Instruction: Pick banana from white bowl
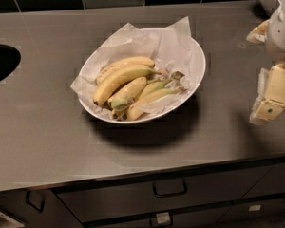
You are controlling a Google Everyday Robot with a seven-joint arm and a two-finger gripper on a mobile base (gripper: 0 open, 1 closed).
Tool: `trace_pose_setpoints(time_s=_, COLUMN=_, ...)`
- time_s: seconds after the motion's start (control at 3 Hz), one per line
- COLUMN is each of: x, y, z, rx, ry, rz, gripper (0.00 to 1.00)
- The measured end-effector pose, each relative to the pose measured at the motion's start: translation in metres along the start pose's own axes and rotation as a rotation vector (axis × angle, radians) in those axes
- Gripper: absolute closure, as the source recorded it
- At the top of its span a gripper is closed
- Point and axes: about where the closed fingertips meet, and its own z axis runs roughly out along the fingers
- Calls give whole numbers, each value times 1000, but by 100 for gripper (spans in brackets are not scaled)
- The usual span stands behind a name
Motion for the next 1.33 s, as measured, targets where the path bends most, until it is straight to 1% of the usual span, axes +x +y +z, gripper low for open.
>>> trace_pose_setpoints(time_s=0.33, x=0, y=0, z=0, rx=0, ry=0, rz=0, gripper=0)
trace_pose_setpoints(time_s=0.67, x=-12, y=-2, z=1, rx=-1, ry=-1, rz=-43, gripper=0)
trace_pose_setpoints(time_s=1.0, x=-51, y=-7, z=8, rx=-35, ry=-48, rz=-159, gripper=0)
trace_pose_setpoints(time_s=1.33, x=-86, y=-7, z=13, rx=-76, ry=-185, rz=-306, gripper=0)
